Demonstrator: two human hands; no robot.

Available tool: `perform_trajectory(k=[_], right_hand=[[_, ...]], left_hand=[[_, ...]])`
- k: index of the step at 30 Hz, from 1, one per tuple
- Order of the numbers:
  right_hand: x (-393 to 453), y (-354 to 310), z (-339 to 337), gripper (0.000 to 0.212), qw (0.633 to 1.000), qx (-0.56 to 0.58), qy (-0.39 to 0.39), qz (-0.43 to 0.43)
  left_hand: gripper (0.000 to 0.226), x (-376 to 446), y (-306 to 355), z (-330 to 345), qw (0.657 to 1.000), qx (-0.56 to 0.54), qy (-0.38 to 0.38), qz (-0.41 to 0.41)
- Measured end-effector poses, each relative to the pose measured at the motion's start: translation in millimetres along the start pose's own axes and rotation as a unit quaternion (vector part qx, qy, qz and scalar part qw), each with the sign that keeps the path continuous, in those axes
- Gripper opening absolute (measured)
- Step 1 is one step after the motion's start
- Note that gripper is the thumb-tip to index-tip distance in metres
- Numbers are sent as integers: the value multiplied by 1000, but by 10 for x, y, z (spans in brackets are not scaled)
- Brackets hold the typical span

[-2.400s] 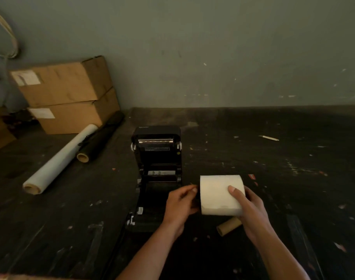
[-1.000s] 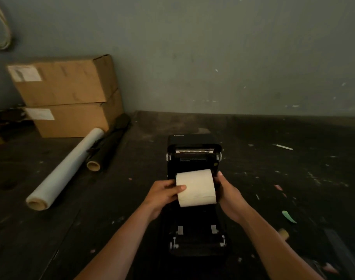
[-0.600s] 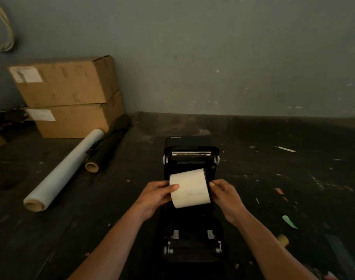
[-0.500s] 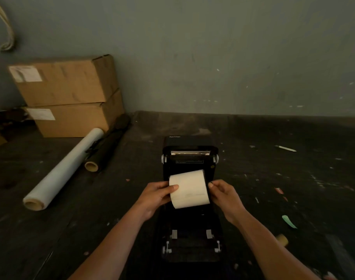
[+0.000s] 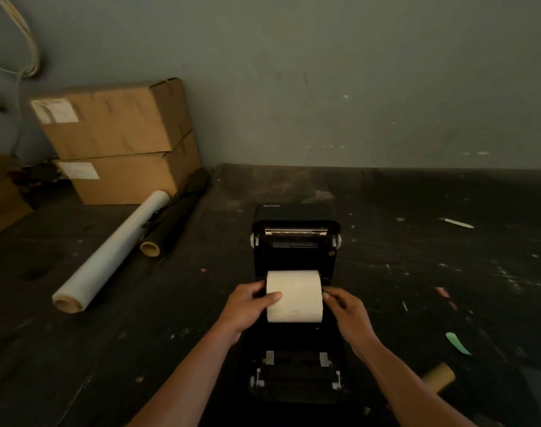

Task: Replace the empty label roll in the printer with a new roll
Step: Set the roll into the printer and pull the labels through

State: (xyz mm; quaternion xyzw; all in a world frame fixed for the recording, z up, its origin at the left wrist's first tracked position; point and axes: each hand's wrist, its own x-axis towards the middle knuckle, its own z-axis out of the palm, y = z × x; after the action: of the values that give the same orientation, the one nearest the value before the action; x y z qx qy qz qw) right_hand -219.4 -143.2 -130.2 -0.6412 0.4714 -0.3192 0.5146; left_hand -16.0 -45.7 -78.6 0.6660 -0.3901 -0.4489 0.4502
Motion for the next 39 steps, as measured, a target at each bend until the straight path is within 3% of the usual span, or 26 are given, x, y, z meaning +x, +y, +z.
perform_trajectory(k=[17,23,27,33,37,39], right_hand=[[-71,308,25,25,988,-128,34,-75],[-109,339,17,26,986,-149,28,-65],[-121,332,23,26,988,-142,31,-52],[-162,232,26,27,993,-118,27,-7],[-366,115,34,10,987,-123,100,-30],[-467,59,36,8,987,-141,65,-28]], left_hand=[[39,-74,-320,165,993,104,44,38],[43,-63,-398,190,991,120,37,38],[56,-41,-468,195,969,237,61,41],[59,-63,-495,165,963,260,63,43],[61,-80,-502,133,965,253,54,48],[61,-80,-491,142,964,253,58,51]])
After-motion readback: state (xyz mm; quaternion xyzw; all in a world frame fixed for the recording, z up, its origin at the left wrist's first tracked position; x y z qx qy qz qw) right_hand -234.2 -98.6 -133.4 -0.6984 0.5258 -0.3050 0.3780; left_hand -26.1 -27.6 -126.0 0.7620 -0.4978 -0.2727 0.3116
